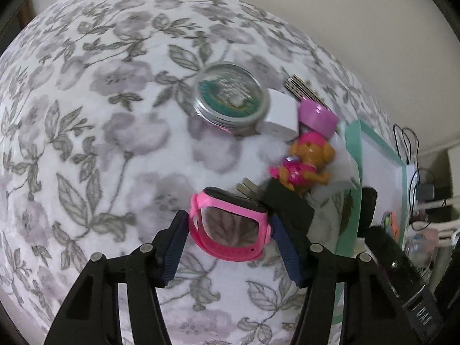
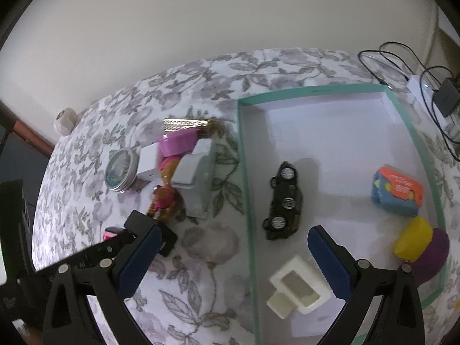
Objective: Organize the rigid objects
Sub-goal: 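Grasp the pink watch band with the left tool while the right tool grasps the black charger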
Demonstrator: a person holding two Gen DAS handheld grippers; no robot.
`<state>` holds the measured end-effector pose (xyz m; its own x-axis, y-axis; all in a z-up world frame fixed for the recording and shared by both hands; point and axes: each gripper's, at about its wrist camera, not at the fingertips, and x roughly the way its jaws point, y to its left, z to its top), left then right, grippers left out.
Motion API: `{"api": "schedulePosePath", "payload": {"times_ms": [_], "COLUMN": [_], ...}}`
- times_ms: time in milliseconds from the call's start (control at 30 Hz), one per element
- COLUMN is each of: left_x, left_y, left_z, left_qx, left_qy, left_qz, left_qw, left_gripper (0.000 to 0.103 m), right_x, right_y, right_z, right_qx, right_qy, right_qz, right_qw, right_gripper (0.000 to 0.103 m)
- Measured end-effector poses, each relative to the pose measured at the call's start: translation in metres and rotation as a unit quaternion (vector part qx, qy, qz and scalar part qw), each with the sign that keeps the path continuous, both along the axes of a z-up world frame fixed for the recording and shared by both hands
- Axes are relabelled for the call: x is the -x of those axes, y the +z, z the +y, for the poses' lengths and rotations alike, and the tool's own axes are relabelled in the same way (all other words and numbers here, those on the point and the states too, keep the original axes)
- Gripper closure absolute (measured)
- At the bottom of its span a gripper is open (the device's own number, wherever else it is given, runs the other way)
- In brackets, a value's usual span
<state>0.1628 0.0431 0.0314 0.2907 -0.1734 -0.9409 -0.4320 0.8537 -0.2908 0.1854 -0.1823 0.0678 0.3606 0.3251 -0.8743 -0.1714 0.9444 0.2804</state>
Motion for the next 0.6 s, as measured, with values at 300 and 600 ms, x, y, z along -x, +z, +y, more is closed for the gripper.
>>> {"api": "schedulePosePath", "payload": {"times_ms": [300,600], "left_x": [0.008,0.023], "left_y": [0.004,0.011], "left_z": [0.036,0.071], "left_qx": [-0.017,-0.017], "left_qy": [0.057,0.103], "left_qz": [0.001,-0.005], "left_qw": [0.9982,0.9945], "left_gripper": [0.042,0.042], "right_x": [0.006,0.013], "right_y": [-0.007,-0.02], "right_z": [0.038,0.08], "right_qx": [0.005,0.001], "right_qy": [0.048,0.105], "right_qz": [-0.007,-0.014], "right_qw": [0.999,0.994], "right_gripper": [0.0,0.011]}}
